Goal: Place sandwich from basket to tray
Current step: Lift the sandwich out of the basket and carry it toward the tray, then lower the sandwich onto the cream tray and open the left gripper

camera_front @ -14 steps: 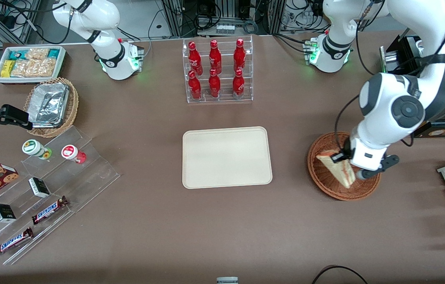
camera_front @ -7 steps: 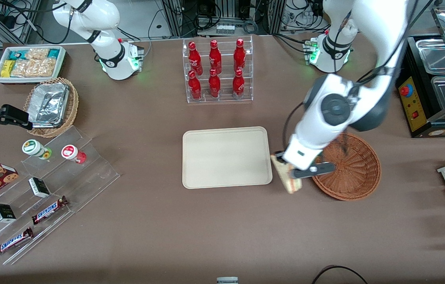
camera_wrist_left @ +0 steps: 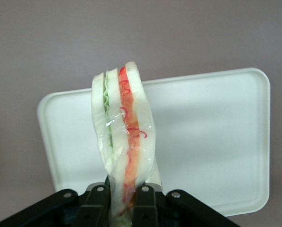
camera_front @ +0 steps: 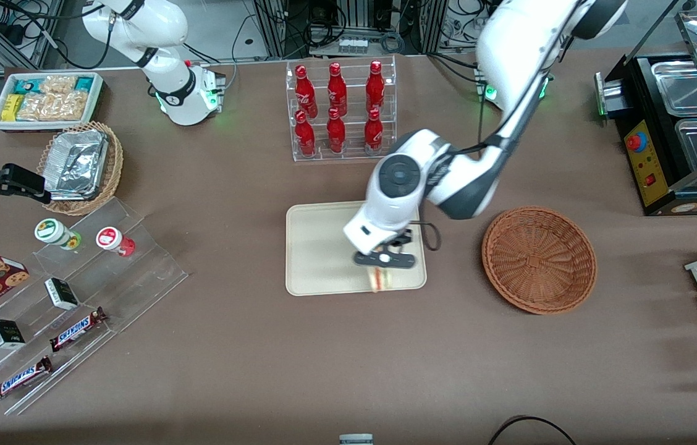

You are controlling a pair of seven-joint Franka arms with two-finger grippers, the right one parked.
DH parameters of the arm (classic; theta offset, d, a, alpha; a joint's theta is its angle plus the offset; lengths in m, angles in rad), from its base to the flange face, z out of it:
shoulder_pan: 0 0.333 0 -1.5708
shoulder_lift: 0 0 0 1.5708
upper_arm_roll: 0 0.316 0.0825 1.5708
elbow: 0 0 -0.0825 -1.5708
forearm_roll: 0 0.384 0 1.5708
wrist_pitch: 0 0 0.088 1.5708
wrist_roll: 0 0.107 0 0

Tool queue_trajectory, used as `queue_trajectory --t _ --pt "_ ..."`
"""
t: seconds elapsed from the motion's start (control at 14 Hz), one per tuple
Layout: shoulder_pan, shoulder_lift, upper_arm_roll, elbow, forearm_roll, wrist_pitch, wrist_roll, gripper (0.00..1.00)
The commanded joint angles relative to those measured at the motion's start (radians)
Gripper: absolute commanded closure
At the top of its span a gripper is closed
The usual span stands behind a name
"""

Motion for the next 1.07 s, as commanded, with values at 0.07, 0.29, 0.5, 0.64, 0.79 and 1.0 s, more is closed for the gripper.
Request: queue_trajectory --t 0.07,0.29,0.5,0.64,0.79,1.0 --pt "-0.069 0.093 0.015 0.057 0.057 0.044 -0.007 1.0" --pt "-0.104 0.137 0.019 0.055 0.078 0.084 -0.008 1.0" --pt "-0.113 0.154 0.022 0.052 0.087 0.104 -0.016 1.0" --pt "-0.115 0.153 0.021 0.051 0.087 0.102 -0.03 0.98" --pt "-0.115 0.151 0.021 0.049 0.087 0.101 -0.044 0.33" --pt "-0.121 0.145 0.021 0.045 0.091 0.085 -0.044 0.0"
